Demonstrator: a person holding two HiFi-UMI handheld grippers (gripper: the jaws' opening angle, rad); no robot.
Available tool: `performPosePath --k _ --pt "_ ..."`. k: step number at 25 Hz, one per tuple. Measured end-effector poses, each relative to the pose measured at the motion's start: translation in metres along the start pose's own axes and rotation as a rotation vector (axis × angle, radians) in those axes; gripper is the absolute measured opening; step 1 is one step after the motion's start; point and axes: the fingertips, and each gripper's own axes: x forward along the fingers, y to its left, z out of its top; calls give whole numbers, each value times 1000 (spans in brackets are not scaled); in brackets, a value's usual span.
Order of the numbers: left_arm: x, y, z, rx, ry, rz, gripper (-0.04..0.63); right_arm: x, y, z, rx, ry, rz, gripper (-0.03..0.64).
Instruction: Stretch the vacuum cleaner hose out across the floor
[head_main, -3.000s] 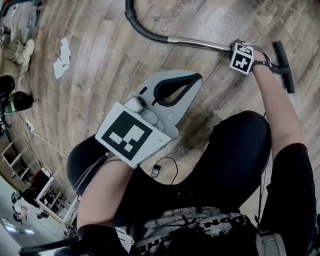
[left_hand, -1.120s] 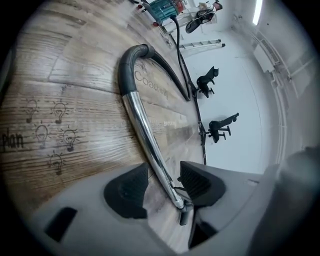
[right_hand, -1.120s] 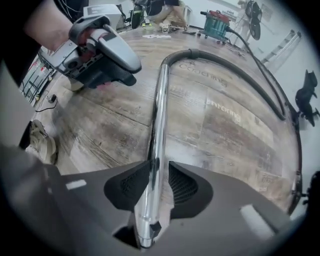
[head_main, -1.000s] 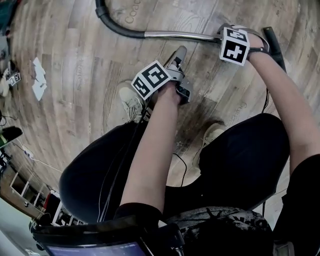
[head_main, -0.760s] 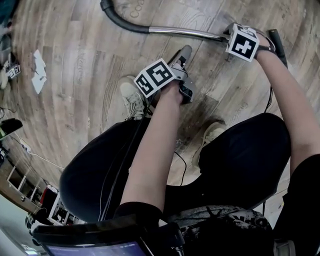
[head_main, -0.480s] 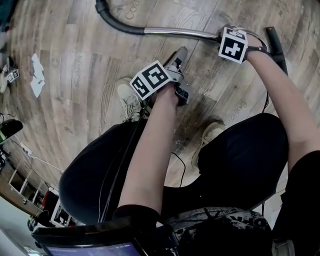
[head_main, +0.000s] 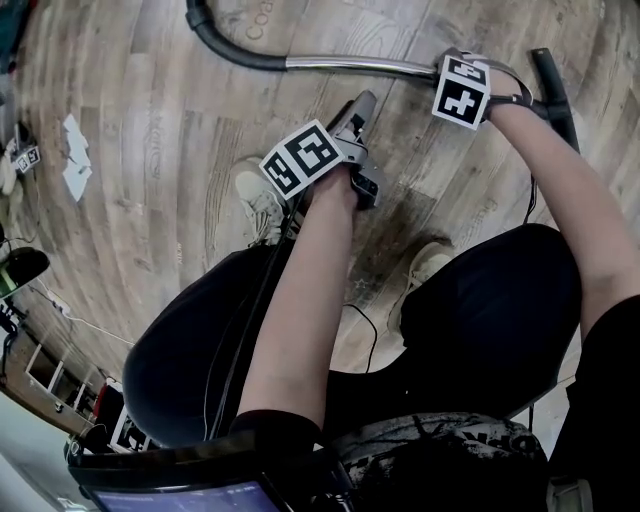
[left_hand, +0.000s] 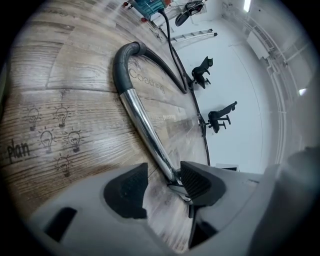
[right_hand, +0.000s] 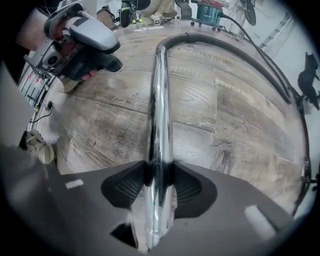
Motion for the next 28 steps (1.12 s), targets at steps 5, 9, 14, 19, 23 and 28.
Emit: performPosePath --k 5,9,14,19,23,28 --pt "17 2 8 -43 -63 -7 275 -21 9 -7 16 15 32 176" --pt "39 -16 16 -124 -161 -109 345 -56 10 -5 26 2 18 176" --pt "65 -37 38 -265 -289 -231 323 -79 23 12 24 -57 37 176" --pt "64 -42 46 -363 -326 -285 135 -85 23 19 -3 -81 1 178" --pt "64 -54 45 -240 -294 -241 132 -74 20 16 -50 -87 -85 193" --pt "64 -100 36 -152 -247 -255 133 -68 6 15 -96 -131 -214 175"
